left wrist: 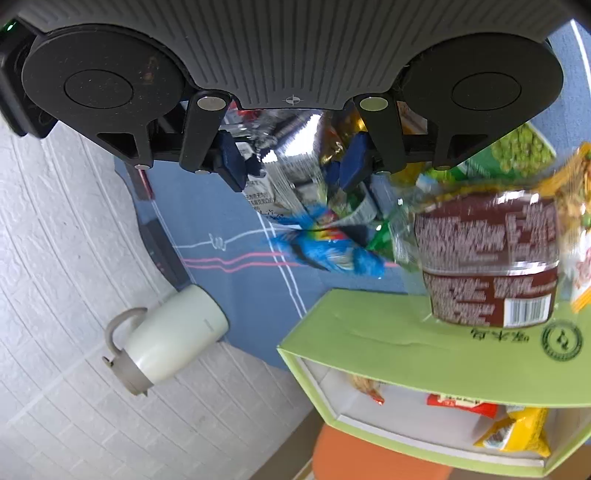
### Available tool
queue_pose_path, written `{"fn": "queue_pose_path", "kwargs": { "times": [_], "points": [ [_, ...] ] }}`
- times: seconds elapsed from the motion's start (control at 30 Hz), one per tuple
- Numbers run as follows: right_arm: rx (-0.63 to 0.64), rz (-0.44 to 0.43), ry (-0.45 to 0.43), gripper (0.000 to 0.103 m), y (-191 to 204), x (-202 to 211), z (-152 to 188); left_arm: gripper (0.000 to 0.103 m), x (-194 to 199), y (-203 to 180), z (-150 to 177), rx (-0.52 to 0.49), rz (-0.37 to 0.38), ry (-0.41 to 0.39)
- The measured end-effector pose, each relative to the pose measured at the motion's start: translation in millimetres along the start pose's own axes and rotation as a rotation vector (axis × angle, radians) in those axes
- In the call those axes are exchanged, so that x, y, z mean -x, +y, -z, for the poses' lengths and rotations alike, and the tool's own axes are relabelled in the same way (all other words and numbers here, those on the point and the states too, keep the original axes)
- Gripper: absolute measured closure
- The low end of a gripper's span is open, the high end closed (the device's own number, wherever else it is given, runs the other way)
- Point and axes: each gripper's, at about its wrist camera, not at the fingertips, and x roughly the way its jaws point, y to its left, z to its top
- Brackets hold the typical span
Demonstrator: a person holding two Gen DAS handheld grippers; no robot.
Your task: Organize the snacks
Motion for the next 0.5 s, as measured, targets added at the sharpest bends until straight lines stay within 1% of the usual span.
{"fn": "queue_pose_path", "kwargs": {
  "times": [0.23,0.27,0.33,0.37,0.43,0.5],
  "points": [
    [-0.022,0.011,-0.032,0.009,9.2,22.3,15.7,0.065,18.7,0.3,33.4,0.020,0.043,-0.007],
    [-0.033,0.003,-0.036,0.009,9.0,22.6,17.1,0.065,20.9,-1.1,38.2,0.012,0.037,-0.016],
    [-0.065,-0.031,-0.025,0.009,8.0,18.4,16.6,0.063,25.1,-3.0,43.6,-0.029,-0.005,-0.043],
    [-0.078,-0.051,-0.021,0.009,8.0,15.8,16.7,0.060,25.9,-0.6,44.7,-0.028,-0.023,-0.042],
    [-0.095,-0.074,-0.013,0.009,7.2,9.5,16.1,0.061,28.3,8.9,45.1,-0.001,-0.028,-0.038],
    [-0.114,-0.088,0.010,0.009,5.1,4.7,16.0,0.063,34.8,18.2,45.0,0.023,-0.042,-0.052]
  ]
}}
